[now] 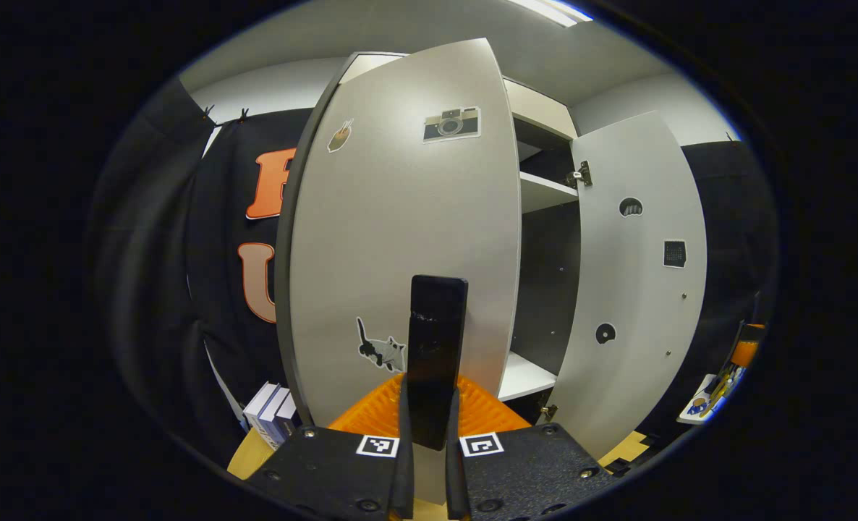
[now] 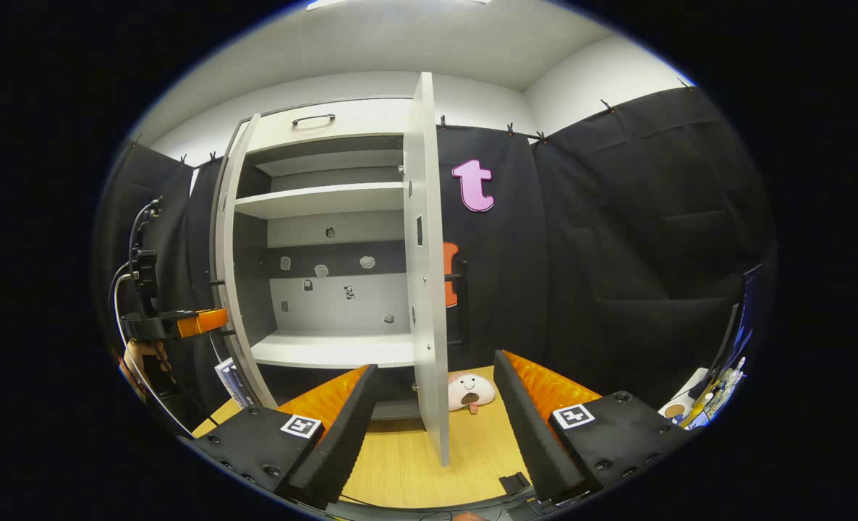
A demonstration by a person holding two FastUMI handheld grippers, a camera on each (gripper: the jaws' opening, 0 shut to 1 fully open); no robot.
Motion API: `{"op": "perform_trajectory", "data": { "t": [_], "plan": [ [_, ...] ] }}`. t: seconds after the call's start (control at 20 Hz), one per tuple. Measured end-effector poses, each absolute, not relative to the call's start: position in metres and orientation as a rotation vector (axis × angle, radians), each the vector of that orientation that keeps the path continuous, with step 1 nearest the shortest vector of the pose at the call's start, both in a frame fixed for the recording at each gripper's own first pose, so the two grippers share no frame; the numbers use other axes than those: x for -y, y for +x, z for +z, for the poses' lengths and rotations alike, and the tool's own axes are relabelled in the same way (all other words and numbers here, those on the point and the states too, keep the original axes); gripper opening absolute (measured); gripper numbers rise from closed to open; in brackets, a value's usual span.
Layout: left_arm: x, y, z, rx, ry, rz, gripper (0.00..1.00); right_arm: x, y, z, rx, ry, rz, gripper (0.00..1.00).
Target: Open the right door of the double-door shoe cabinet with the right hand, and open the left door with the left hand.
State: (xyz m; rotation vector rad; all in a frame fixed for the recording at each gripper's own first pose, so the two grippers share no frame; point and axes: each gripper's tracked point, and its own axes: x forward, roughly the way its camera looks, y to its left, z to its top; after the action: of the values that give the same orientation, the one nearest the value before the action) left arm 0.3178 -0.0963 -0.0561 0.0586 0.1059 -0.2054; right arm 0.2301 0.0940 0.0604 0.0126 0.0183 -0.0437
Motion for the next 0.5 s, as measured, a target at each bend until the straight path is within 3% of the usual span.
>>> {"op": "perform_trajectory", "data": {
  "t": [0.05,0.1,0.15,0.5],
  "plan": [
    [0.095,0.317,-0.056,-0.102,0.062,-0.206,0.17,-0.096,0.23,0.06,-0.021,0.013,-0.044,0.92],
    [0.094,0.315,-0.055,-0.099,0.064,-0.206,0.17,-0.097,0.229,0.059,-0.023,0.013,-0.044,1.0],
    [0.093,0.315,-0.056,-0.096,0.067,-0.204,0.17,-0.098,0.228,0.058,-0.026,0.013,-0.044,0.92],
    [0.076,0.308,-0.056,-0.088,0.085,-0.158,0.14,-0.111,0.225,0.056,-0.033,0.014,-0.023,0.92]
  ]
}}
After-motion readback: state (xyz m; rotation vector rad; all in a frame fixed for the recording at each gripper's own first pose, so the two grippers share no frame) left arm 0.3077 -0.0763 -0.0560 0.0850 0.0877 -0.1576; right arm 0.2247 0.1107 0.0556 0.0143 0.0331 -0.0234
